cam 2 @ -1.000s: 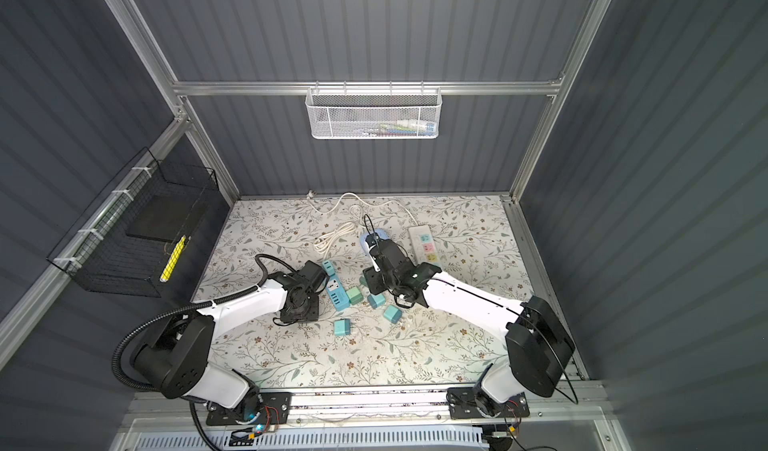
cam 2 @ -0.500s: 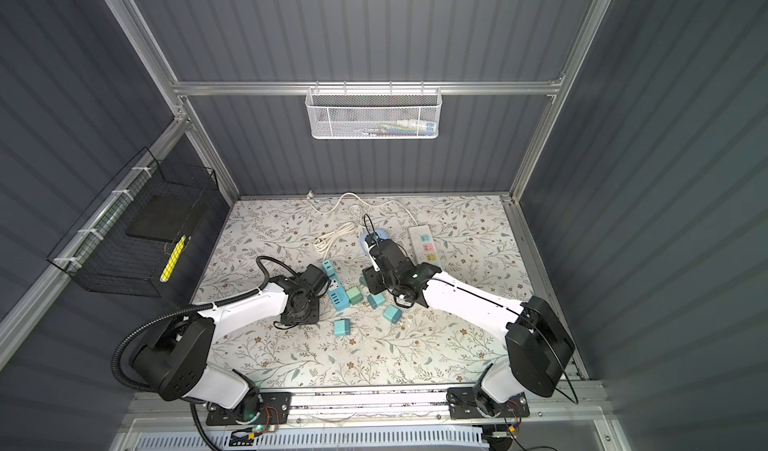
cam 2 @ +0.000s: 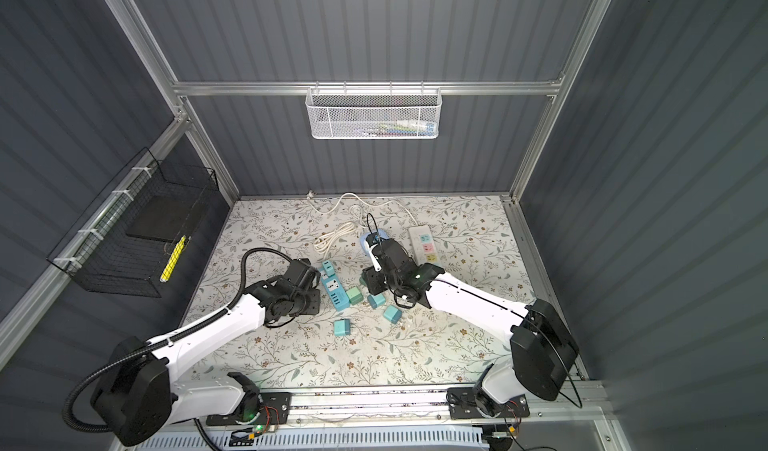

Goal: Insert the plug
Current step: 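Lift adapter with left gripper toward right gripper while right gripper reaches to meet it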

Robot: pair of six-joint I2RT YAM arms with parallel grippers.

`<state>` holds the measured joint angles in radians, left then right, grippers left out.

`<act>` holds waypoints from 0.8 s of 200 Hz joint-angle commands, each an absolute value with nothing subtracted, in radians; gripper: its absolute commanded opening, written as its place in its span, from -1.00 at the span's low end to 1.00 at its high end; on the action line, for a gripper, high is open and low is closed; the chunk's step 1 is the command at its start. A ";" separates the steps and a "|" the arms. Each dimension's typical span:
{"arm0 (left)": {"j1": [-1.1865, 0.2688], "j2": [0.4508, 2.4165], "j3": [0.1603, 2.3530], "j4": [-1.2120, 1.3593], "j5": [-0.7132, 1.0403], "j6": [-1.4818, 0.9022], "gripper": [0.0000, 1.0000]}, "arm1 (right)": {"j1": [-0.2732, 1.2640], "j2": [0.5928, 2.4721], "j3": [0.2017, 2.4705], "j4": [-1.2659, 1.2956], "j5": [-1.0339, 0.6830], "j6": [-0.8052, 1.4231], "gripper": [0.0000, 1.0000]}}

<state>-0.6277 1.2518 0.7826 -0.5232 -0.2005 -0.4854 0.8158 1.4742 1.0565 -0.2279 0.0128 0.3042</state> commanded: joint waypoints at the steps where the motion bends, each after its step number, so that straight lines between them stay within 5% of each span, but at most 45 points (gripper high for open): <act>1: -0.645 1.221 0.813 -0.430 -0.129 -0.401 -0.45 | 0.812 1.473 1.065 -0.186 -0.109 0.347 0.04; 79: -0.782 1.089 0.696 -0.070 -0.166 -0.230 -0.44 | 0.774 1.536 1.176 -0.178 -0.319 0.437 0.16; 160: -0.798 1.088 0.694 -0.058 -0.151 -0.191 -0.44 | 0.751 1.583 1.191 -0.138 -0.490 0.487 0.15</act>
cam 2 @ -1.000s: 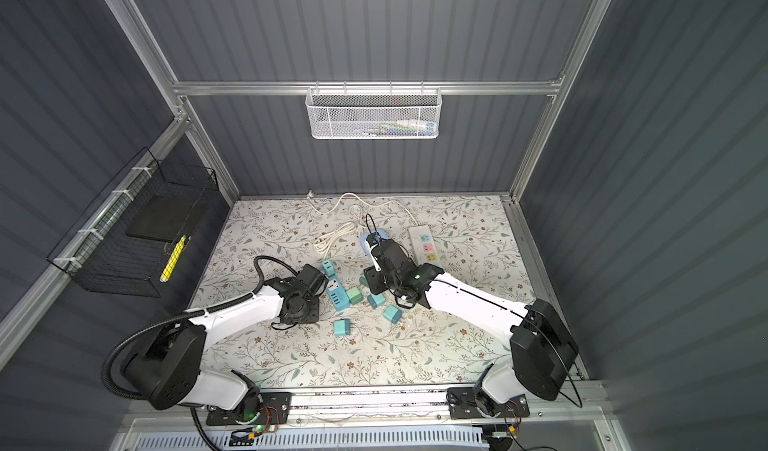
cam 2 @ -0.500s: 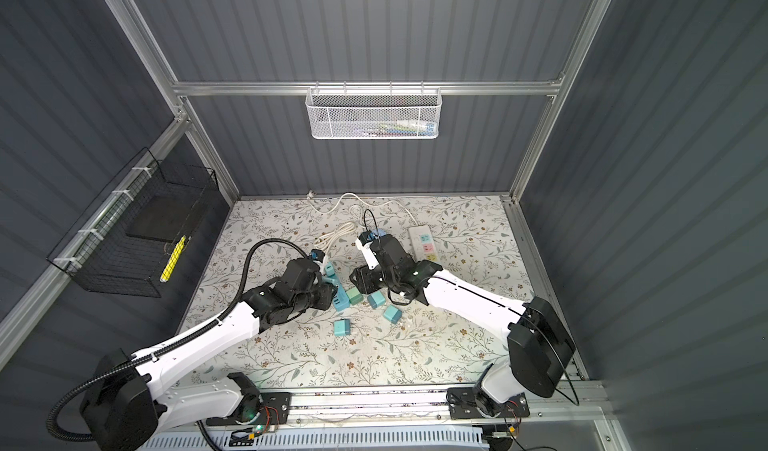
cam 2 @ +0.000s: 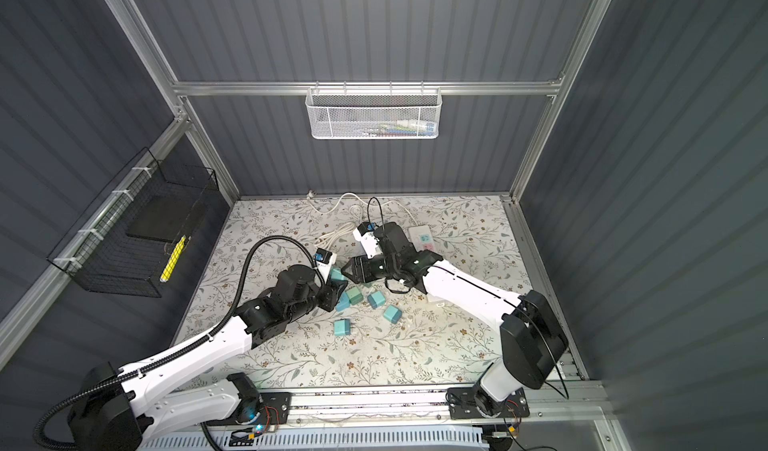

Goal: Insert the plug
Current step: 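Lift adapter with left gripper toward right gripper while right gripper reaches to meet it, then close right gripper on the adapter while left gripper opens and withdraws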

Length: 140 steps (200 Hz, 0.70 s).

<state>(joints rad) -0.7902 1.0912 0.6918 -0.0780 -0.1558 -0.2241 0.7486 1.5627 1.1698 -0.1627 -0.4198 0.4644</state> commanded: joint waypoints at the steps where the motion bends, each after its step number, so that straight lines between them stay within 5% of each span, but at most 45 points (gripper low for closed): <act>1: -0.798 1.088 0.694 -0.058 -0.151 -0.191 -0.44 | 0.752 1.583 1.190 -0.137 -0.492 0.488 0.15; 112: -0.799 1.067 0.716 -0.063 -0.139 -0.184 -0.40 | 0.753 1.649 1.218 -0.082 -0.572 0.538 -0.35; 140: -0.799 1.066 0.715 -0.070 -0.155 -0.191 -0.05 | 0.755 1.642 1.215 -0.095 -0.555 0.526 -0.55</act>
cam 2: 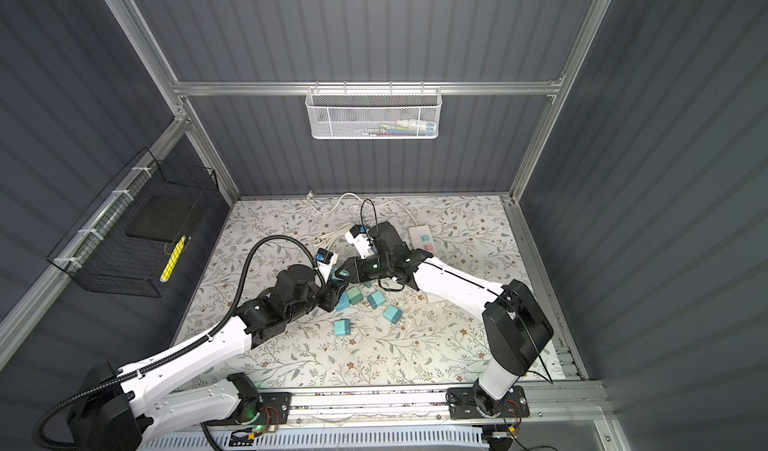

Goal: Insert the plug
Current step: 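Close right gripper on the adapter while left gripper opens and withdraws, then carry adapter with right gripper over the strip's next socket and align it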

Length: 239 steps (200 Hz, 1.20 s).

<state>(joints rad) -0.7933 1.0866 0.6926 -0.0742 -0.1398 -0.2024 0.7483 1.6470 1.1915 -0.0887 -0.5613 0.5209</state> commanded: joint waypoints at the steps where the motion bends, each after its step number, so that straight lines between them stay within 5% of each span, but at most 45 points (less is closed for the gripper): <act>1: -0.799 1.065 0.716 -0.070 -0.156 -0.192 -0.03 | 0.755 1.641 1.216 -0.095 -0.553 0.526 -0.55; 52: -0.799 0.898 0.646 -0.070 -0.269 -0.292 0.68 | 0.766 1.614 1.226 -0.100 -0.419 0.494 -0.67; 95: -0.799 0.670 0.560 -0.202 -0.558 -0.583 0.99 | 0.832 1.620 1.204 -0.078 -0.101 0.330 -0.70; 159: -0.797 0.464 0.463 -0.612 -0.824 -1.092 1.00 | 0.904 1.657 1.057 0.229 0.040 0.244 -0.72; 239: -0.798 0.544 0.512 -0.646 -0.844 -1.055 1.00 | 0.956 1.847 1.031 0.481 0.160 0.198 -0.72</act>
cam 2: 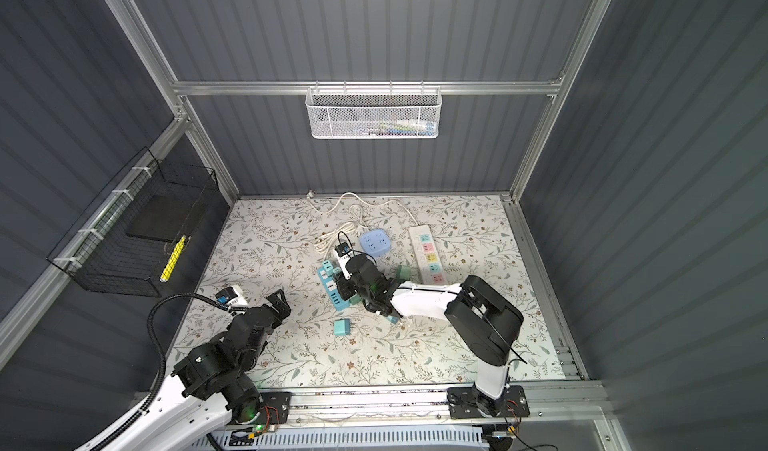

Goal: Insert the plug
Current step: 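Carry adapter with right gripper over the strip's next socket and align it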

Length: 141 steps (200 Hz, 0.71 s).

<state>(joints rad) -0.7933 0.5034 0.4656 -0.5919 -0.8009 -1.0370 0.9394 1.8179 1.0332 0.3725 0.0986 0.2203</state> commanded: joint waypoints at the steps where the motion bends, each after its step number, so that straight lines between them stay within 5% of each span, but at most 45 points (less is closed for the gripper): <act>1: -0.798 0.546 0.513 -0.647 -0.845 -1.056 1.00 | 0.958 1.850 1.032 0.482 0.164 0.199 -0.73; 141: -0.797 0.555 0.527 -0.666 -0.819 -1.041 1.00 | 0.974 1.990 1.054 0.577 0.238 0.220 -0.73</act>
